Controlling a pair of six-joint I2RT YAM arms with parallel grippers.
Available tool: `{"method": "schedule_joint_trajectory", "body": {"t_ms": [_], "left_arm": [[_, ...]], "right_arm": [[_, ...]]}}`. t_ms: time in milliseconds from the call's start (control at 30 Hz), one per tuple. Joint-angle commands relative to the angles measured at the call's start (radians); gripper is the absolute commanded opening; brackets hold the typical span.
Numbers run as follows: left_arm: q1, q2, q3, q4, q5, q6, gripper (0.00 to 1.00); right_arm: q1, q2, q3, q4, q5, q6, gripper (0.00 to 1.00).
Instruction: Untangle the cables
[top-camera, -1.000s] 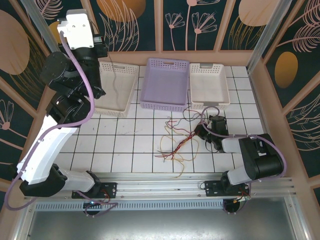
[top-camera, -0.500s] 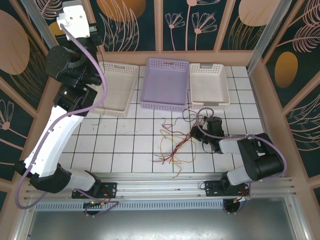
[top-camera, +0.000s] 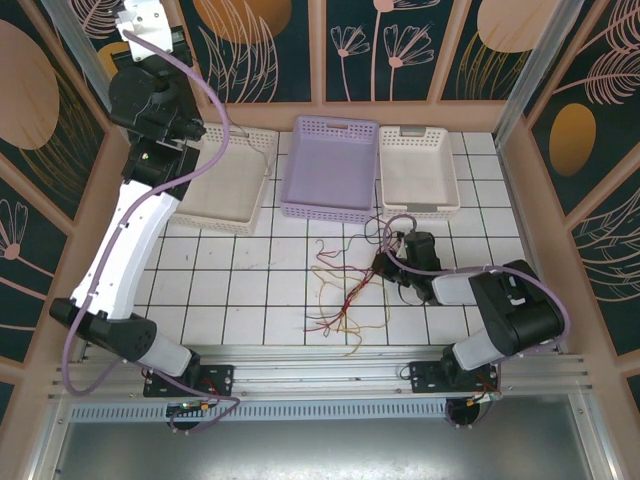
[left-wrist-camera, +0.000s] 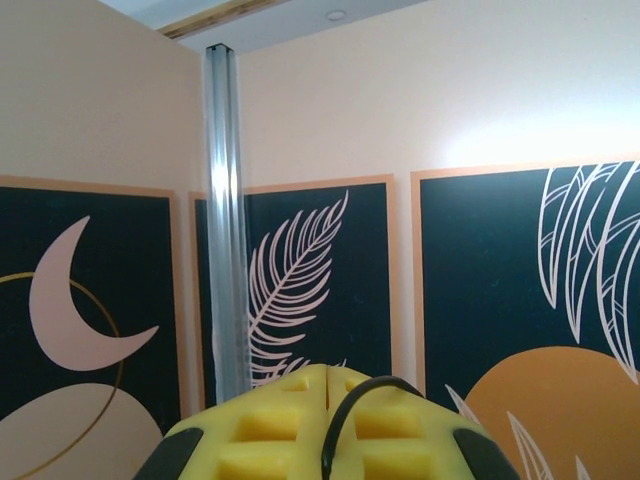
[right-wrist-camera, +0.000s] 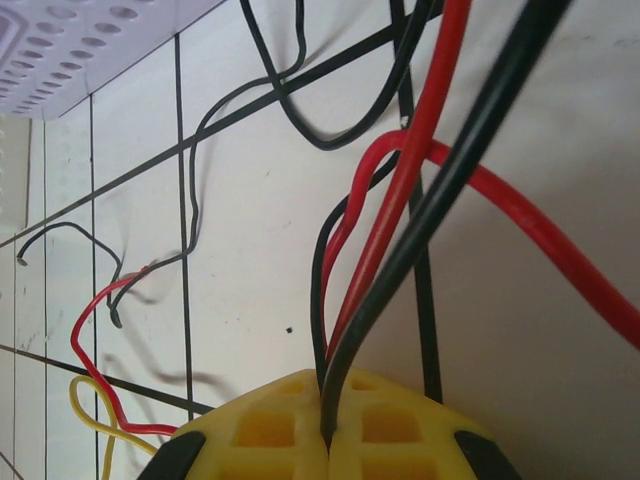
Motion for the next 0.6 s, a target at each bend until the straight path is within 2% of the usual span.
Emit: {"method": "schedule_joint_trajectory", "body": {"t_ms": [0, 200, 333, 567], "left_arm": [[0.025, 0.044, 0.023, 0.066, 0.021, -0.044, 0.00], [0.081, 0.086, -0.043, 0.086, 0.007, -0.109, 0.00], [0.122, 0.066, -0.184, 0.085, 0.017, -0.212, 0.00], [0.140, 0.023, -0.447, 0.085, 0.067, -0.389, 0.00]], "right_arm": [[0.015, 0.019, 0.027, 0.034, -0.022, -0.019, 0.00], [0.031, 0.029, 0.037, 0.030, -0.025, -0.024, 0.00], [0.040, 0.038, 0.047, 0.031, -0.034, -0.026, 0.00], [0.053, 0.029, 0.050, 0.026, -0.037, -0.030, 0.00]]}}
